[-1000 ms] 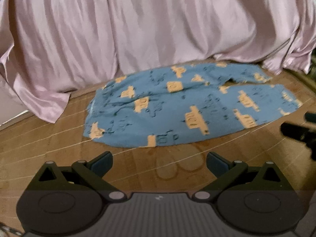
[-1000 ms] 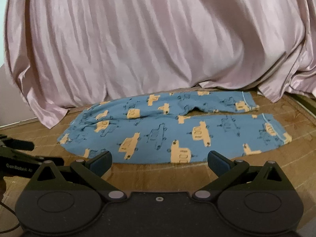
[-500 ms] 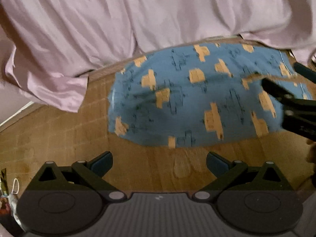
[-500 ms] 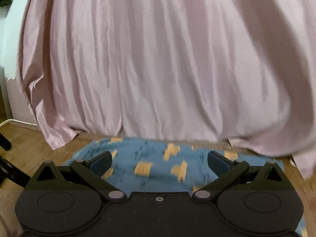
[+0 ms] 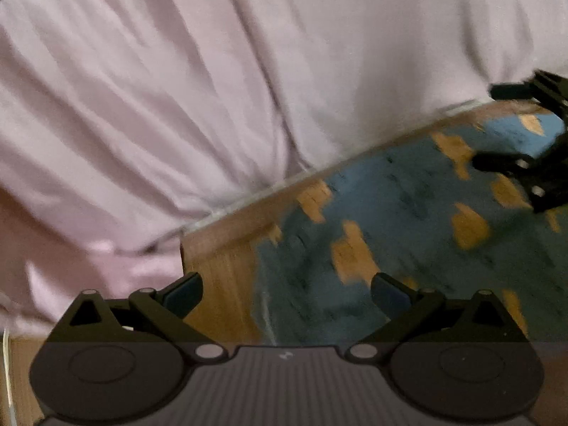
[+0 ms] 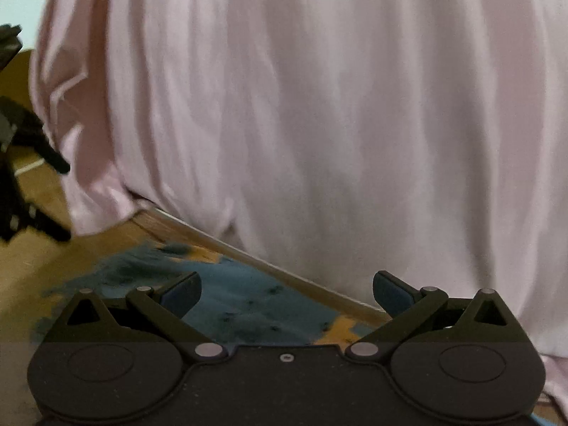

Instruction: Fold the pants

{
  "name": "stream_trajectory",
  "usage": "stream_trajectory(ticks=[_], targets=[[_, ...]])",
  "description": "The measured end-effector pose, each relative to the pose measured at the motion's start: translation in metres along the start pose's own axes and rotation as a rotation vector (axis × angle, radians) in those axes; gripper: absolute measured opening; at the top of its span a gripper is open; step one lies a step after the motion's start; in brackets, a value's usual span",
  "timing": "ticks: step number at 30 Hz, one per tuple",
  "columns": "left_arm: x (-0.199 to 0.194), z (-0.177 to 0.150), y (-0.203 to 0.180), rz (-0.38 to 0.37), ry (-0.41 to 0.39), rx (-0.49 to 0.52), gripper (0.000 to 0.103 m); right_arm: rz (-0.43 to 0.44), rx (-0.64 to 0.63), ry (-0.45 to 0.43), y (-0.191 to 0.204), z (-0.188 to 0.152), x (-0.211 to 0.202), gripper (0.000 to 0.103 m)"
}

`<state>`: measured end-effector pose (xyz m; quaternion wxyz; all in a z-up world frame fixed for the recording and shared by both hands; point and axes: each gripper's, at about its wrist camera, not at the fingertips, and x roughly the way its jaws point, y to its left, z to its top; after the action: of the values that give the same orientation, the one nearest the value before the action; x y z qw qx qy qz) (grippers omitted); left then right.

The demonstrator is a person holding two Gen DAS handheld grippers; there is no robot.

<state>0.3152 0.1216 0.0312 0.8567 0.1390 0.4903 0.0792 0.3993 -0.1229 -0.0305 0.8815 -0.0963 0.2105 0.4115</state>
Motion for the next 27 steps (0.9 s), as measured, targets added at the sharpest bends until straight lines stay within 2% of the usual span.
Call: stream_trajectory(ticks=[3,6,9,11,12,15,18,22,24,27], targets=[[0.039,0.022,0.017,-0.029,-0.053,0.006,0.103,-0.028,0.049,0.049,-0.019,-0.013,0.008,0.102],[0.079,0.04,0.028,-0.099,-0.072,0.021,0.101,-0.08,0.031,0.132,-0.033,-0.024,0.006,0.102],[0.115,0.049,0.027,-0.186,-0.055,0.064,0.087,-0.106,-0.009,0.215,-0.049,-0.024,0.008,0.102],[0.13,0.05,0.023,-0.243,-0.042,0.104,0.081,-0.086,-0.017,0.264,-0.062,-0.017,0.017,0.102],[0.136,0.051,0.021,-0.266,-0.039,0.123,0.08,-0.06,-0.021,0.292,-0.068,-0.012,0.023,0.102],[0.147,0.053,0.017,-0.314,-0.034,0.156,0.067,0.037,-0.05,0.372,-0.082,0.001,0.045,0.101],[0.154,0.06,0.02,-0.37,-0.018,0.145,0.053,0.093,-0.081,0.452,-0.086,0.007,0.066,0.088],[0.16,0.062,0.02,-0.411,0.013,0.16,0.038,0.127,-0.155,0.502,-0.079,0.008,0.083,0.066],[0.164,0.06,0.019,-0.412,0.032,0.177,0.035,0.14,-0.189,0.516,-0.075,0.008,0.086,0.056],[0.167,0.054,0.012,-0.374,0.041,0.231,0.033,0.133,-0.225,0.505,-0.071,0.008,0.086,0.052]])
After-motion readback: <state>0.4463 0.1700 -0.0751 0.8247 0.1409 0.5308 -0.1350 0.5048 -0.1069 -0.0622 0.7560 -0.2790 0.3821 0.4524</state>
